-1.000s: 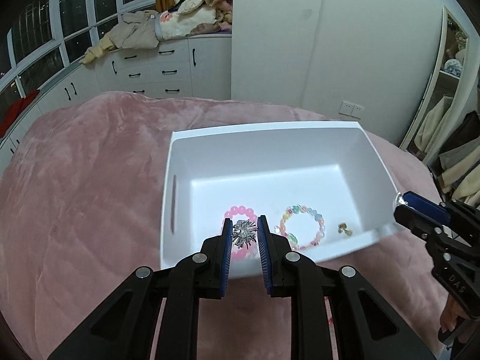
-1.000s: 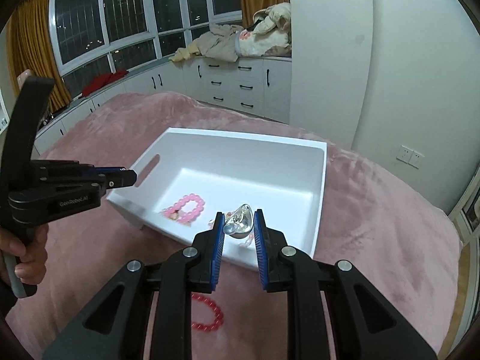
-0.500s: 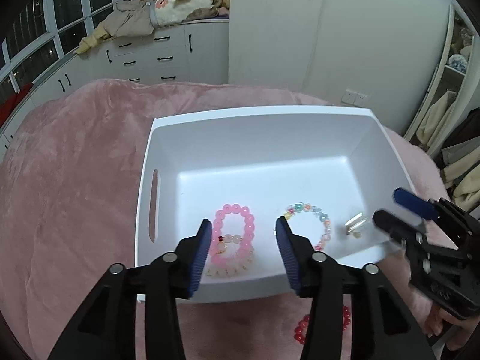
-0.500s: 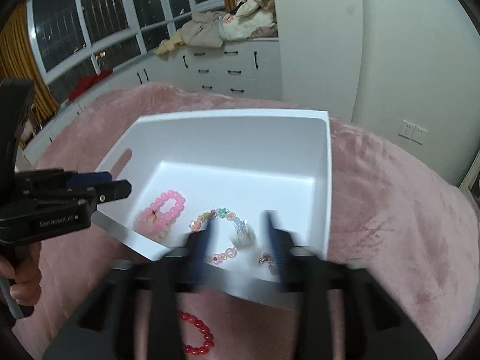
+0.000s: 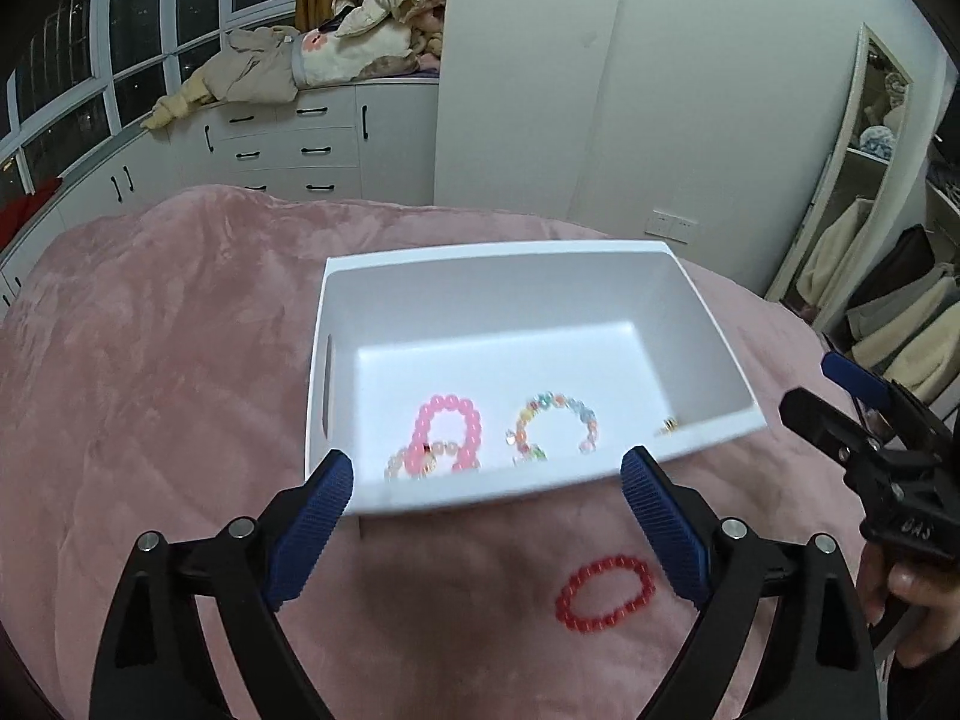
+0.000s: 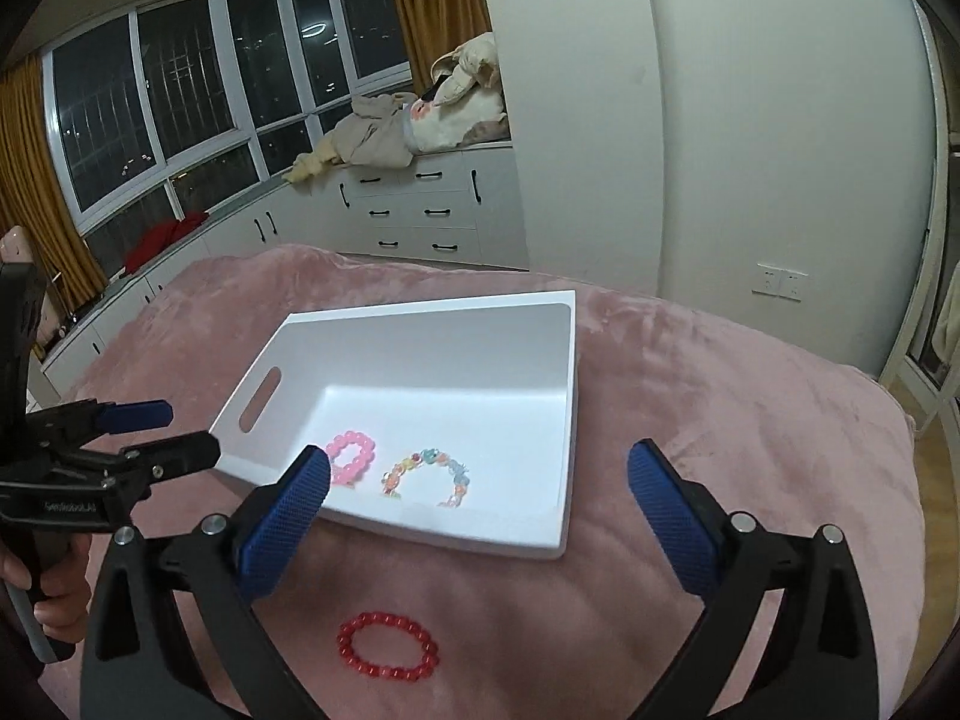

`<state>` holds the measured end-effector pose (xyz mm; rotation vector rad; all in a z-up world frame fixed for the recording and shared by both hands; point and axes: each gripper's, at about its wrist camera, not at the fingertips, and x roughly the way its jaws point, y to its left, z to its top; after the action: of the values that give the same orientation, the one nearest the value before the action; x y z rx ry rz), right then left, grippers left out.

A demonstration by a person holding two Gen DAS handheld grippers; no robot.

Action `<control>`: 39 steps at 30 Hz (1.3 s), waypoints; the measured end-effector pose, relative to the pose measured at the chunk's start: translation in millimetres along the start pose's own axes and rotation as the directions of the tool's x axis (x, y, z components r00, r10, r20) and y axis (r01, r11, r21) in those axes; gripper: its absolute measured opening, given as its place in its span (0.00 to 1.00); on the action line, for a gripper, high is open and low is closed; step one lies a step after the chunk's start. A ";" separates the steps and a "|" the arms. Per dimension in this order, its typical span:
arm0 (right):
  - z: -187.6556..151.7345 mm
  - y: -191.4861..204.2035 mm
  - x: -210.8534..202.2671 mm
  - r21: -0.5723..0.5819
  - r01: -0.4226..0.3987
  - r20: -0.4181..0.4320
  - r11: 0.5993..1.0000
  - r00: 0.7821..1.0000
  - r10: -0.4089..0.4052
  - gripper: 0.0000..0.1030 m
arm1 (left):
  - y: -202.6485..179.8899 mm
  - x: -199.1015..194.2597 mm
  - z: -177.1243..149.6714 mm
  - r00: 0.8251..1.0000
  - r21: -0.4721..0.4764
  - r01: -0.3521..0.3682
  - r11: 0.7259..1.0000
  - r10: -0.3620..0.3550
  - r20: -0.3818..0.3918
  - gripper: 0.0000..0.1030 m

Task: Organize jewelry
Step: 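Carry both silver charms into the white box and open both tools, then grasp the clear crystal charm with left tool while right tool grasps the red bead bracelet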

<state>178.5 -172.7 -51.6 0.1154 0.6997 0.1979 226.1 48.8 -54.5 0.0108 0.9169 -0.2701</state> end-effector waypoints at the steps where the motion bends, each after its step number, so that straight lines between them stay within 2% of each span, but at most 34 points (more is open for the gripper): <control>1: -1.4 2.6 -4.2 -0.004 0.001 0.000 1.000 1.000 -0.001 0.95 | -0.8 -5.8 -5.3 1.000 0.001 0.005 1.000 -0.005 0.000 0.90; 8: -22.4 19.1 -36.2 -0.034 0.001 -0.009 0.999 1.000 -0.002 0.95 | -14.2 -34.3 -53.0 0.999 0.043 0.050 0.998 -0.049 -0.019 0.91; 16: -52.0 31.6 -61.6 -0.056 -0.011 -0.025 0.998 1.000 0.009 0.95 | -35.4 -39.8 -112.1 0.992 0.061 0.113 0.992 -0.109 -0.069 0.91; 25: -88.8 40.0 -66.2 -0.050 -0.108 -0.046 0.993 0.993 0.106 0.95 | -68.0 -25.8 -160.7 0.973 0.107 0.202 0.974 -0.186 -0.138 0.91; 33: -108.1 41.9 -37.8 -0.042 -0.169 -0.102 0.985 0.981 0.164 0.79 | -88.0 2.0 -187.4 0.951 0.152 0.246 0.957 -0.208 -0.228 0.82; 37: -116.2 38.2 -15.4 -0.023 -0.203 -0.141 0.979 0.970 0.198 0.69 | -92.7 17.2 -194.0 0.934 0.149 0.285 0.947 -0.240 -0.264 0.71; 39: -120.0 35.5 0.0 -0.008 -0.208 -0.166 0.978 0.965 0.203 0.67 | -96.9 27.8 -197.1 0.927 0.149 0.290 0.945 -0.239 -0.288 0.70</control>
<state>95.5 -133.4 -136.7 0.1483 0.8499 0.4192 65.2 -26.7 -186.5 0.1016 1.1591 -0.6207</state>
